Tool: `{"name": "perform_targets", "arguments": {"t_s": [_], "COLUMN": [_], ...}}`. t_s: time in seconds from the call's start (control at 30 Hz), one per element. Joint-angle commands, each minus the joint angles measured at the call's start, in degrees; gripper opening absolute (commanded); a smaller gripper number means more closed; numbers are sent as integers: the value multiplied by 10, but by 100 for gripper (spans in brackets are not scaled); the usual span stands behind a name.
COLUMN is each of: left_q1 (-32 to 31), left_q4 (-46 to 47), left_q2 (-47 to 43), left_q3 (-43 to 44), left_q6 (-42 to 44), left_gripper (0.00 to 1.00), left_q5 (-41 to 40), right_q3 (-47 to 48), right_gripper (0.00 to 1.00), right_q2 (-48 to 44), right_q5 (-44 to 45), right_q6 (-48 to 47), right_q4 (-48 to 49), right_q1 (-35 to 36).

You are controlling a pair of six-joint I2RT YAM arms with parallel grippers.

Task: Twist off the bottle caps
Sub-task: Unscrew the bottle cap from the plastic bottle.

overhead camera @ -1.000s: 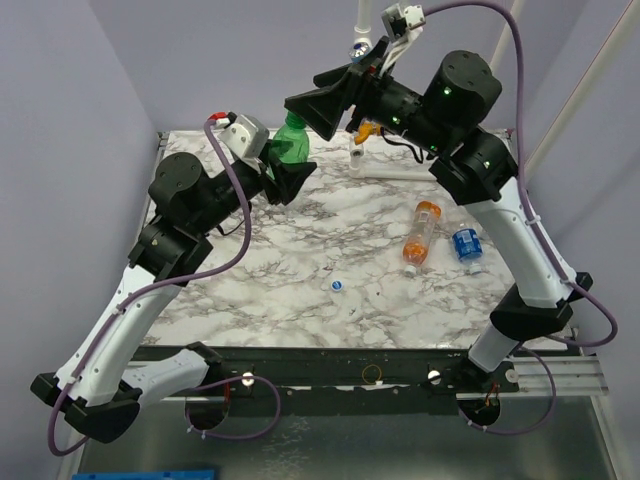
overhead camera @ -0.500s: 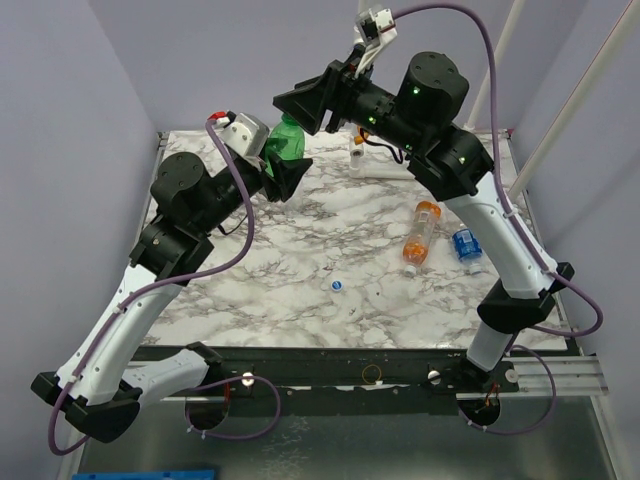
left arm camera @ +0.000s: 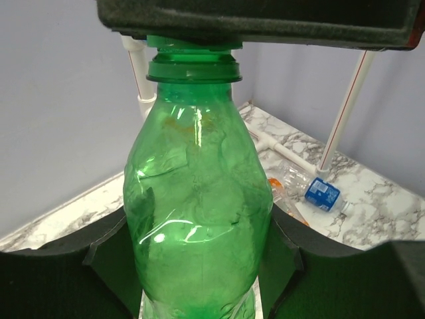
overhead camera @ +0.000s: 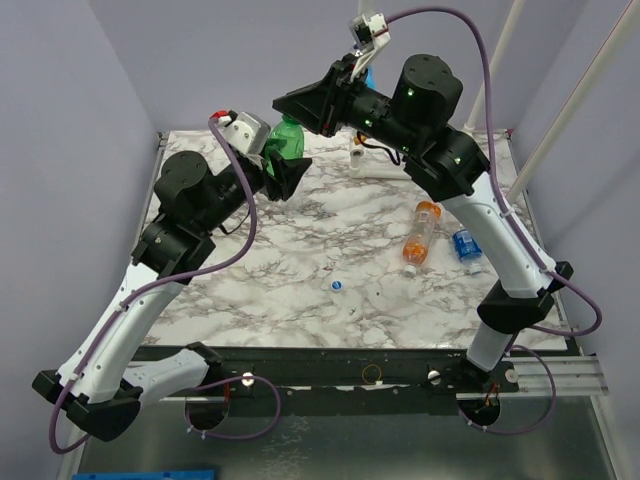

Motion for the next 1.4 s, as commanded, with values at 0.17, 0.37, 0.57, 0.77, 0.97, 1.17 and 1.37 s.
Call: {"name": "perform_targets", "arguments": {"t_s": [0.17,0.37,0.57,0.77,0.97,1.17,1.37], "left_q1": [0,1,1,3,5,6,7], "left_q4": [24,23,22,23,22,24,35], "left_q2": [-12,-20,-16,-20,-27,-33,-29], "left_q3": [24,35,46,44,33,16,-1], "left_q6": [-49,-118,-192,-184,-147,-72,-2], "left_gripper": [0,0,0,0,0,0,0], "left_q5": [99,327,529,532,480,318,101], "right_q3": [11,-34,-91,-122,-98,-77,11], "right_gripper": [1,1,1,0,57,100,100], "right_q2": [-21,-65,-91,-97,-98,-108,-68], "right_q5": [-127,-444,-658,-669,-571,-270,-139], "right_q6": [-31,-24,149,173,65,18,32], "right_q4": [10,95,319,360,209,108,-2], "right_q1": [-7,-31,-64,-71,-78,-77,-75]}}
